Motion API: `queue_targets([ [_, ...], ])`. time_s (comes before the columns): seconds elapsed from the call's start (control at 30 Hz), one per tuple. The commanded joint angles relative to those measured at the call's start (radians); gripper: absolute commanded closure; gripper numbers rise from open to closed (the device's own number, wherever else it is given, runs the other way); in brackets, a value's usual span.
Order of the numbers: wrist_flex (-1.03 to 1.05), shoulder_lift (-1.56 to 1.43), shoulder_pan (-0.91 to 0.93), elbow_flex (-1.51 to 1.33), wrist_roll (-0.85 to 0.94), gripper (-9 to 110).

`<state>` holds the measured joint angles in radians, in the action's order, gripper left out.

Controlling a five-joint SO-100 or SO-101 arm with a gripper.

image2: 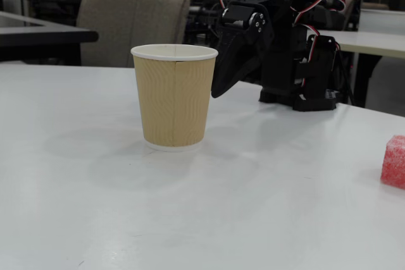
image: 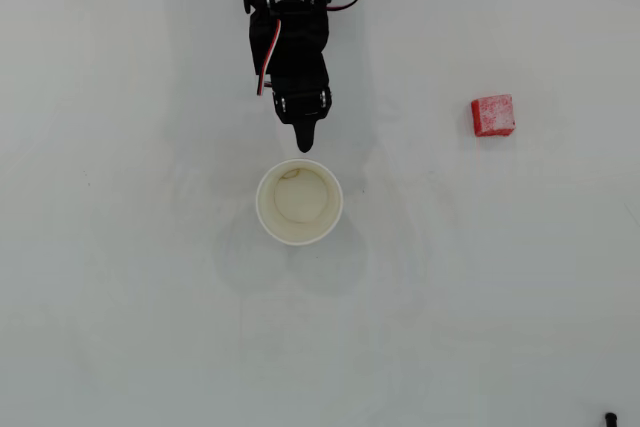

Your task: Grasp a red cube and put it in the cup.

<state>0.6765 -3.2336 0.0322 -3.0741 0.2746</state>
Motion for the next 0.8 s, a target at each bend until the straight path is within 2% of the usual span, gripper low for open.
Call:
queue_targets([
  [0.0,-0.025,-0.014,-0.006,-0.072,0.009,101],
  [0.43,-0.025,-0.014,-0.015,-0.072,0.011,100],
  [0.63,-0.023,-0.014,-0.135,-0.072,0.018,100],
  [0.77,-0.026,-0.012,-0.199,-0.072,0.155,100],
])
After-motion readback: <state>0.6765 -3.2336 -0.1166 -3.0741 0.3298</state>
